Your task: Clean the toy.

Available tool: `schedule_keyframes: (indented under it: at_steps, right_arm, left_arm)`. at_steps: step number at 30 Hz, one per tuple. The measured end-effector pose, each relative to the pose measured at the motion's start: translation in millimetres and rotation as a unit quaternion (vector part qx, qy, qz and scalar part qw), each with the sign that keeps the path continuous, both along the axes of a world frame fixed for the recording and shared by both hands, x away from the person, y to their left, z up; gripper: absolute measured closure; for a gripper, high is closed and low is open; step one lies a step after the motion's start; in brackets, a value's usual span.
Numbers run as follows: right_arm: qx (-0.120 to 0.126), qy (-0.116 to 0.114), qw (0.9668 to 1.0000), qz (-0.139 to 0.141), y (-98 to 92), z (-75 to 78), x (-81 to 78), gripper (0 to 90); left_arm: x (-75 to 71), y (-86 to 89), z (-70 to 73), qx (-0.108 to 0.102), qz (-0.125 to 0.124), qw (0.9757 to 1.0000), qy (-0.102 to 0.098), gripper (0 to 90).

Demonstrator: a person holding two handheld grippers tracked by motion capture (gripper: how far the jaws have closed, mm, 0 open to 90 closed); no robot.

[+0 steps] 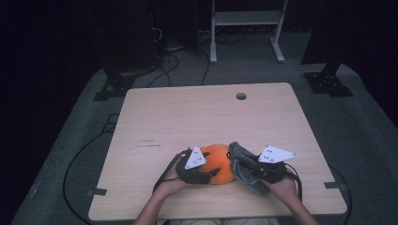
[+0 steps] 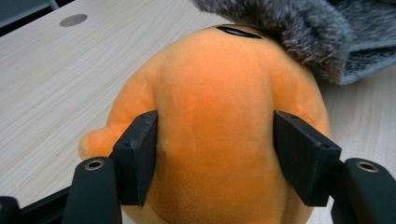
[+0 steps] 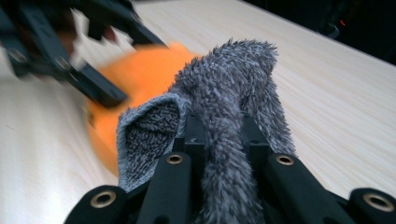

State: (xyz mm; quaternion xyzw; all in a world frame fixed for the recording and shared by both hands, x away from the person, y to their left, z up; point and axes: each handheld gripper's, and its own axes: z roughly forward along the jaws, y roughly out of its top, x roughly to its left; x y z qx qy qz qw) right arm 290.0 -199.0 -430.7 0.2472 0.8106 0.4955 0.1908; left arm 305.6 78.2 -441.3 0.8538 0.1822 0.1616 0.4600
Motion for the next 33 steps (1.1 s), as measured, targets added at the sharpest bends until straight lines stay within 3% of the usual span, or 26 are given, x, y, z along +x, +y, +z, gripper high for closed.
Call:
schedule_keyframes:
  at_steps: [2, 4, 5, 7, 10, 12, 13, 16, 18, 20, 21, 23, 26, 27, 30, 33]
  right_arm:
    - [-0.020, 0.000, 0.9998, 0.008, 7.1, -3.0, -1.3, 76.8]
    - [-0.020, 0.004, 0.9997, 0.014, 7.4, -6.0, -2.2, 76.9]
    - [-0.018, 0.007, 0.9997, 0.016, 6.3, -7.1, -3.1, 76.9]
    - [-0.019, 0.008, 0.9996, 0.019, 4.7, -8.5, -4.9, 76.9]
    - [-0.020, 0.015, 0.9995, 0.019, 0.8, -10.4, -4.3, 76.9]
    - [-0.022, 0.026, 0.9994, 0.009, -4.9, -11.4, -0.7, 76.9]
    - [-0.027, 0.037, 0.9989, -0.010, -11.5, -11.2, 4.0, 76.9]
    - [-0.018, 0.038, 0.9990, -0.017, -14.2, -8.8, 5.2, 76.8]
    - [0.009, 0.029, 0.9995, -0.004, -8.9, -2.1, 4.0, 76.9]
    - [-0.002, 0.020, 0.9997, 0.012, 4.7, 1.4, 3.2, 76.9]
    - [-0.011, 0.019, 0.9995, 0.020, 10.7, -2.7, 3.8, 76.9]
    - [-0.009, 0.019, 0.9995, 0.021, 10.5, -3.8, 3.4, 77.0]
    - [-0.008, 0.014, 0.9993, 0.034, 7.9, -5.9, -3.1, 77.0]
    - [-0.009, 0.011, 0.9991, 0.039, 7.6, -7.0, -6.2, 77.0]
    - [-0.012, 0.011, 0.9990, 0.042, 6.1, -7.8, -9.1, 77.0]
    - [-0.016, 0.021, 0.9991, 0.032, -0.7, -8.8, -4.9, 77.0]
  left_arm:
    - [0.0, 2.5, 6.4, -0.003, -0.007, 1.0000, -0.001, 29.2]
    - [1.8, 6.0, 13.9, -0.026, -0.004, 0.9996, 0.006, 23.8]
    - [1.8, 5.6, 14.7, -0.032, 0.006, 0.9995, -0.003, 22.2]
    - [2.7, 1.1, 11.1, -0.021, 0.015, 0.9996, -0.008, 20.5]
    - [1.0, -5.0, 2.3, -0.008, 0.014, 0.9998, -0.012, 28.2]
    - [-1.0, -6.7, 1.4, -0.010, 0.013, 0.9998, -0.012, 29.7]
    - [-2.6, -7.5, 0.8, -0.009, 0.014, 0.9998, -0.014, 31.3]
    - [-5.0, -8.3, -0.7, -0.005, 0.007, 0.9998, -0.016, 32.5]
    - [-5.6, -8.6, -0.4, -0.004, 0.003, 0.9999, -0.016, 32.8]
    - [-4.8, -7.0, 1.9, -0.002, -0.002, 0.9999, -0.014, 31.9]
    - [-3.4, -4.2, 5.4, -0.005, -0.004, 1.0000, -0.007, 24.6]
    - [-0.8, 1.8, 11.7, -0.028, -0.009, 0.9996, 0.005, 21.4]
    - [3.5, 8.1, 18.9, -0.051, 0.009, 0.9986, 0.008, 13.2]
    - [4.7, 8.0, 18.4, -0.050, 0.014, 0.9986, 0.011, 13.0]
    - [3.4, -0.3, 9.9, -0.014, 0.025, 0.9996, 0.007, 13.8]
    - [1.5, -2.8, 7.8, -0.008, 0.024, 0.9997, -0.001, 19.0]
